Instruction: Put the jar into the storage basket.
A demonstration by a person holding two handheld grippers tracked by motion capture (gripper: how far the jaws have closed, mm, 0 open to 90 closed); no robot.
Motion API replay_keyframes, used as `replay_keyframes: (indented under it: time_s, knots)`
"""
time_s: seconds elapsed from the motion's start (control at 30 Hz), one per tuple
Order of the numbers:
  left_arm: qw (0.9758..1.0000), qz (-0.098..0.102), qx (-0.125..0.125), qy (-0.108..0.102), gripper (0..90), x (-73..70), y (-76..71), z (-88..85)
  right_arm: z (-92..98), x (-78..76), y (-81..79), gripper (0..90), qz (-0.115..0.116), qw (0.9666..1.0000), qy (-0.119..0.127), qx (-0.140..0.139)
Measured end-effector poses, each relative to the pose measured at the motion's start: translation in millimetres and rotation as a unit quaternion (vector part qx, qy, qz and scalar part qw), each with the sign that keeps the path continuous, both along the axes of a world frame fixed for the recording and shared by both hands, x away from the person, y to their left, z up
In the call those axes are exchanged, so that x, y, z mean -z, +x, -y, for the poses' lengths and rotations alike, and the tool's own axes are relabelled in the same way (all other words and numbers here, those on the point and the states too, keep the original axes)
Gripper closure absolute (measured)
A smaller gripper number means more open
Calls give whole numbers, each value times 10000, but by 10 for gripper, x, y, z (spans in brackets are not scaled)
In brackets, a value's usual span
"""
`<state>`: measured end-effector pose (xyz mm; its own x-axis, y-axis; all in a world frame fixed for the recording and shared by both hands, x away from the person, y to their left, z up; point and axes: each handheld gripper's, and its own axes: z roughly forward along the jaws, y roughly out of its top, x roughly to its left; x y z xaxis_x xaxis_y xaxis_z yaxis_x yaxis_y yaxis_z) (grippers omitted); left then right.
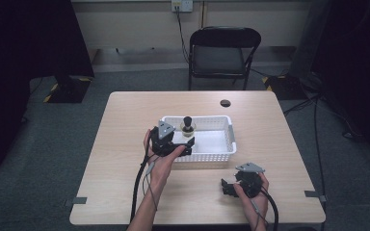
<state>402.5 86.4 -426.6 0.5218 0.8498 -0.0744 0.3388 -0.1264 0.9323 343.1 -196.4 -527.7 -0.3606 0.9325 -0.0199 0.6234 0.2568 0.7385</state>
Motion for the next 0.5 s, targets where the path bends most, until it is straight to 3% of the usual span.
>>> replay_keyframes:
  time_s: [0.5]
  knots:
    - [9999, 9, 6, -108, 2, -30, -168, -95, 0, 0, 0, 0, -1, 10000, -1, 1]
